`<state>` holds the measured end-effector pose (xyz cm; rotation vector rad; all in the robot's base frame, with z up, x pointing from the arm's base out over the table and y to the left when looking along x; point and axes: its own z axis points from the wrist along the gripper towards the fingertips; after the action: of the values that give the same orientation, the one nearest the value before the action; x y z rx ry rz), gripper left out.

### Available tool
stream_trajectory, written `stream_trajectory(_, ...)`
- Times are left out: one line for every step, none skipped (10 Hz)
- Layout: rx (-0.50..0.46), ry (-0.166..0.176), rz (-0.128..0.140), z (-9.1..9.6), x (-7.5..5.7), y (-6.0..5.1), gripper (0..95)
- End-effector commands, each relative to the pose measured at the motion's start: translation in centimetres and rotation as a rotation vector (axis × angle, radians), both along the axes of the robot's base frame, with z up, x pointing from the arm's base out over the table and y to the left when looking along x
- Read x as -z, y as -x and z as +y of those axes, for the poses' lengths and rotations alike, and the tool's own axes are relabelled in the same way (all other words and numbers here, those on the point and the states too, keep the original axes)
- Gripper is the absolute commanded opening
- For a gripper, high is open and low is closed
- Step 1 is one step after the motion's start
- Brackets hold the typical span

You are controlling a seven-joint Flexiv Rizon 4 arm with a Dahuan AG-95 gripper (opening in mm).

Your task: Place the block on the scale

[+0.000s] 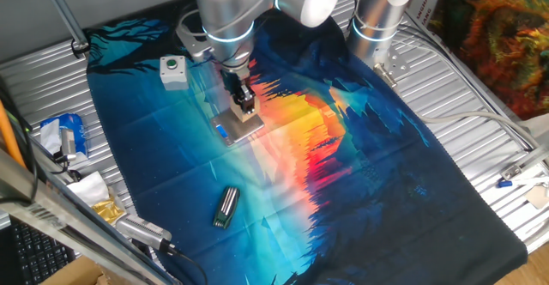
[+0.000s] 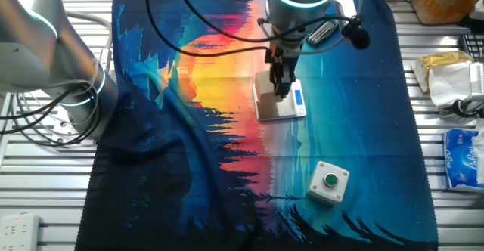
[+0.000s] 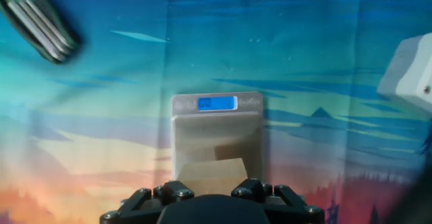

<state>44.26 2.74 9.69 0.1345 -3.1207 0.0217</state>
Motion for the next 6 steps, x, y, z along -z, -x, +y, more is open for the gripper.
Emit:
stream_trajectory(0.009, -0.010, 0.002, 0.0, 0.6, -0.4, 0.0)
stream_trajectory(0.010, -0.012, -0.003, 0.0, 1.1, -0.6, 0.0)
stream_trajectory(0.010, -0.011, -0.011, 0.0, 1.6, -0.9, 0.0)
stream_trajectory(0.011, -0.014, -0.015, 0.0, 1.9, -1.1, 0.0)
stream_trajectory(0.007, -0.010, -0.017, 0.0, 1.9, -1.4, 0.0)
stream_trajectory(0.006, -0.010, -0.018, 0.0, 1.9, -1.7, 0.0)
